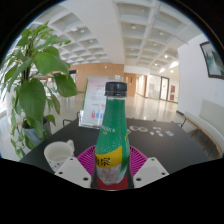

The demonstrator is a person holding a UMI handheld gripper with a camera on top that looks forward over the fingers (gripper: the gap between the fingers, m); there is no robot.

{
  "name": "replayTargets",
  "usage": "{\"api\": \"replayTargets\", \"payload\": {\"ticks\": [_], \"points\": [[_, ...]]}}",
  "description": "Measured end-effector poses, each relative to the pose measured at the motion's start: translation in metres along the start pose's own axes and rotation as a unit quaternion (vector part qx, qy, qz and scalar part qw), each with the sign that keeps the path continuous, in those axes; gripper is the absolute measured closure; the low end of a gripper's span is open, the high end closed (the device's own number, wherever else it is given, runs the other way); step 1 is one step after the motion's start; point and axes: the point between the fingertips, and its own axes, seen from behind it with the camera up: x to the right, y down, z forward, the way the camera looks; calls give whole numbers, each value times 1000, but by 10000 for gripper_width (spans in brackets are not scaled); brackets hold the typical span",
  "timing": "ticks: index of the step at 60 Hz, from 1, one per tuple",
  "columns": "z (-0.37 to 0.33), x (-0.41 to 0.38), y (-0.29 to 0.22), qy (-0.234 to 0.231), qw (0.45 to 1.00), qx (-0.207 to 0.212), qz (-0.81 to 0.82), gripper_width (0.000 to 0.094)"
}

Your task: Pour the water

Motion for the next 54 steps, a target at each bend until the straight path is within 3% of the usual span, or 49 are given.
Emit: {"api": "replayTargets", "payload": {"ticks": [6,7,9,16,23,27,30,54], "points": [[3,-1,31,3,1000,-23,-16,517],[7,3,43,4,999,-26,-21,463],[7,7,41,3,1000,-2,-22,512],[5,11,41,10,1000,-4,1,490],[3,12,48,10,1000,-27,-1,337],[-3,7,49,2,999,-33,-9,55],[-13,9,44,6,1000,-27,-11,94],[-183,-4,30,40,999,-36,0,83]]}}
